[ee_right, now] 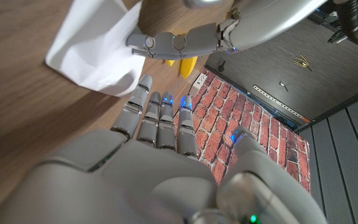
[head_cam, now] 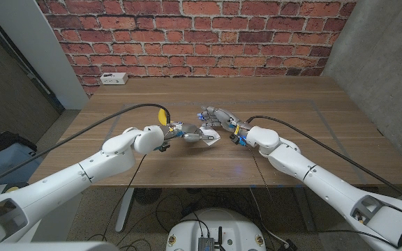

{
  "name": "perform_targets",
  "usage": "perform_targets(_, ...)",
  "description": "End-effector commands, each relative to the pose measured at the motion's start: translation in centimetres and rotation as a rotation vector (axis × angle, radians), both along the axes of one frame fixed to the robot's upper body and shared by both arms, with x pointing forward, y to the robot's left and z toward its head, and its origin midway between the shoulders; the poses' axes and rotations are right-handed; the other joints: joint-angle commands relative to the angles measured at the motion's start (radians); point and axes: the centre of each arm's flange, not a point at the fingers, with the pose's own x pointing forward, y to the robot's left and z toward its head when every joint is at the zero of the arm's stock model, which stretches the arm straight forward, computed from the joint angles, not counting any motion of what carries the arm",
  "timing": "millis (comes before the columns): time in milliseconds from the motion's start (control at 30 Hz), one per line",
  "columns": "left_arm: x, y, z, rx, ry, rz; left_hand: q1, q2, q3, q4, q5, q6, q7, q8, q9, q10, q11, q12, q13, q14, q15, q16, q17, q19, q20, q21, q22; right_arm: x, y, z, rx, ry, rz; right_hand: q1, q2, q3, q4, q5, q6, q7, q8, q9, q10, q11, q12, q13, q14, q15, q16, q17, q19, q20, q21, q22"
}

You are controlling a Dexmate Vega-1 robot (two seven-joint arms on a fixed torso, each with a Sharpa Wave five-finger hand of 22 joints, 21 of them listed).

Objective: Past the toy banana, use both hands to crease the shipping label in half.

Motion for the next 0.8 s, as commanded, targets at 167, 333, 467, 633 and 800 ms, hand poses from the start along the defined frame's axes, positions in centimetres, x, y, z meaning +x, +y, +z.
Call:
perform_targets(167, 0.10, 0.12, 0.11, 0.003, -0.005, -0.001, 0.013, 0.012, -0.002, 0.004, -0.006, -0.018, 0.004, 0.003, 0.003, -0.004, 0.033, 0.007, -0.003, -0.012, 0.006, -0.001, 0.002, 0.000, 0.006, 0.003, 0.000, 0.69, 0.09, -0.03, -0.122, 0.038, -0.106, -0.015, -0.007, -0.005, 0.012, 0.009, -0.016, 0.043, -0.006, 0.003, -0.016, 0.002, 0.002, 0.006, -0.027, 0.007, 0.000, 0.002, -0.016, -0.001, 0.003, 0.003)
perform_targets(333, 0.11, 0.25, 0.09, 0.006, -0.005, 0.005, 0.016, 0.014, -0.003, 0.005, -0.007, -0.030, 0.007, 0.001, 0.003, -0.012, 0.040, 0.006, -0.006, -0.016, 0.009, -0.002, 0.002, -0.001, 0.007, 0.002, -0.001, 0.78, 0.11, -0.21, -0.147, 0.076, -0.120, -0.020, -0.009, -0.009, 0.016, 0.012, -0.052, 0.040, -0.014, 0.004, -0.041, 0.002, -0.002, 0.006, -0.047, 0.007, 0.000, 0.001, -0.025, -0.003, 0.005, 0.002)
perform_targets(467, 0.17, 0.29, 0.15, 0.006, -0.007, 0.008, 0.020, 0.014, -0.009, 0.006, -0.009, -0.007, -0.006, 0.013, 0.003, 0.009, 0.017, 0.018, -0.011, -0.007, -0.006, 0.003, 0.002, 0.000, 0.003, 0.002, -0.002, 0.88, 0.13, -0.32, -0.169, 0.114, -0.124, -0.022, -0.011, -0.013, 0.020, 0.015, -0.104, 0.036, -0.018, 0.005, -0.082, 0.002, -0.006, 0.004, -0.069, -0.004, 0.000, -0.002, -0.028, -0.006, 0.009, 0.002)
perform_targets(633, 0.25, 0.23, 0.20, 0.008, -0.007, 0.008, 0.022, 0.009, -0.019, 0.008, -0.010, 0.012, -0.016, 0.019, 0.004, 0.023, 0.003, 0.026, -0.015, -0.001, -0.018, 0.006, 0.003, 0.000, 0.002, 0.002, -0.003, 0.93, 0.07, -0.38, -0.182, 0.127, -0.103, -0.021, -0.007, -0.012, 0.021, 0.014, -0.135, 0.025, -0.018, 0.005, -0.104, -0.005, -0.007, 0.002, -0.078, -0.010, 0.002, -0.004, -0.032, -0.008, 0.009, 0.002)
perform_targets(800, 0.35, 0.12, 0.21, 0.013, -0.006, 0.014, 0.025, 0.011, -0.023, 0.009, -0.010, -0.017, -0.003, 0.008, 0.004, -0.002, 0.021, 0.017, -0.017, -0.006, -0.006, 0.003, 0.002, 0.001, 0.002, 0.002, -0.003, 0.52, -0.17, -0.28, -0.112, 0.069, -0.055, -0.023, -0.008, -0.015, 0.023, 0.014, -0.125, 0.030, -0.008, 0.005, -0.088, 0.000, 0.003, 0.002, -0.070, -0.007, 0.007, -0.004, -0.032, -0.007, 0.010, 0.002)
